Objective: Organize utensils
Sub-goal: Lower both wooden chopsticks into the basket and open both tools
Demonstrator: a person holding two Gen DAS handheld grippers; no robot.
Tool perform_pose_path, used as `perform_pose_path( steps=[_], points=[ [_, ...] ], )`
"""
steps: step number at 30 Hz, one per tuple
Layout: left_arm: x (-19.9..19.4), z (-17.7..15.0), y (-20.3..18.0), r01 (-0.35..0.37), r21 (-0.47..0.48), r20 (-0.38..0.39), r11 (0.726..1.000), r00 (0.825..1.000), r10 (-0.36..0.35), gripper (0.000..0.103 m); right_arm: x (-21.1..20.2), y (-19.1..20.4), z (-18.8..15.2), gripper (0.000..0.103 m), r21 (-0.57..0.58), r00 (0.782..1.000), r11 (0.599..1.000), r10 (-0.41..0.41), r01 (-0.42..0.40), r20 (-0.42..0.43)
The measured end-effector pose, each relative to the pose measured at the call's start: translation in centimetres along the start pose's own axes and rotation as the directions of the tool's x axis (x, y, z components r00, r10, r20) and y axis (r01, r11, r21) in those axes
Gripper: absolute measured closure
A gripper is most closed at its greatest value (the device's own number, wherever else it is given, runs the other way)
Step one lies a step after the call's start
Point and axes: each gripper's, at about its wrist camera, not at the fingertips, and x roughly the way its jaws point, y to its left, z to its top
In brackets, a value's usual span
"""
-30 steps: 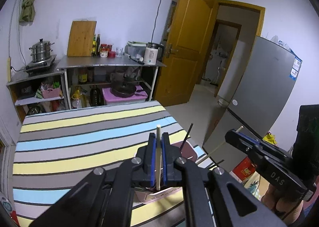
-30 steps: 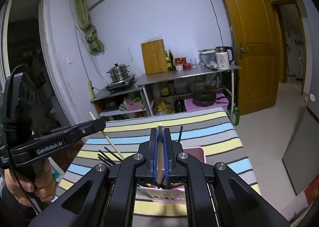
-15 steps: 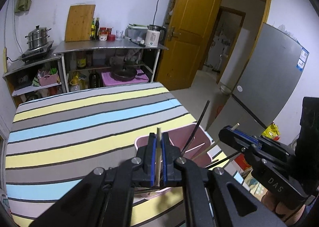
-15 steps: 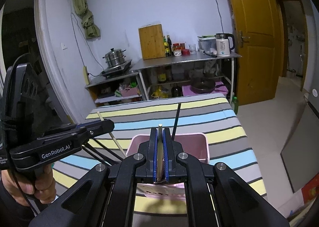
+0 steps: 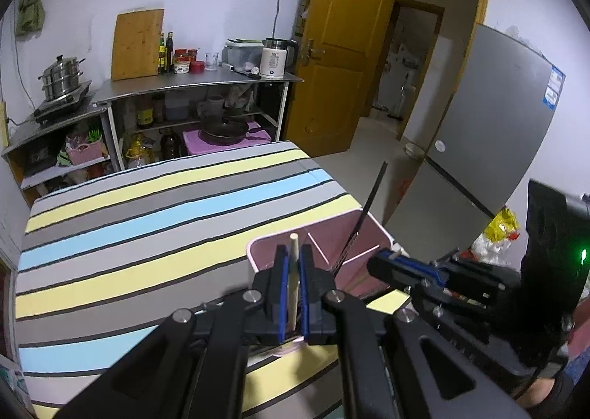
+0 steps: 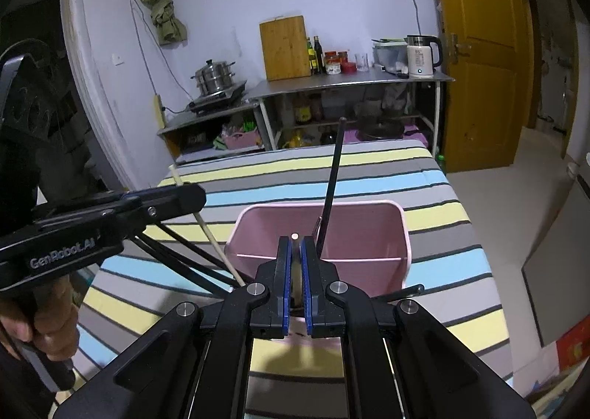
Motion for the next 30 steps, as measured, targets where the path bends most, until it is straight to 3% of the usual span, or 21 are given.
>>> perform_pose_path(
  steps=[7,14,17,30],
  points=[
    [-0.8,0.6,0.9,0.016,-0.052,0.043,0.998,0.999,-0.014,0.097,-0.3,-0.3,0.4,0.098,0.004,1.0,1.0,0.005,-0.005,0.002],
    [-0.3,-0.3,0.3,-0.013,0.011,0.006,1.0,1.0,0.013,0.097,-0.4,0.0,0.3,0.097,-0.001,1.0,1.0,0.008,-0.008,-0.002],
    [-0.4,-0.1,0.4,-0.003,-0.004,-0.001,1.0,1.0,0.003,0.097,-1.0,0.2,0.4,0.095,-0.007,1.0,1.0,0.01,-0.01,0.015],
    [-4.2,-0.3,1.4,-0.001,-0.078,0.079,0.997,0.997,0.007,0.092,-4.7,0.9,0.6,0.094,-0.003,0.997,1.0,0.003,-0.002,0.082]
  ],
)
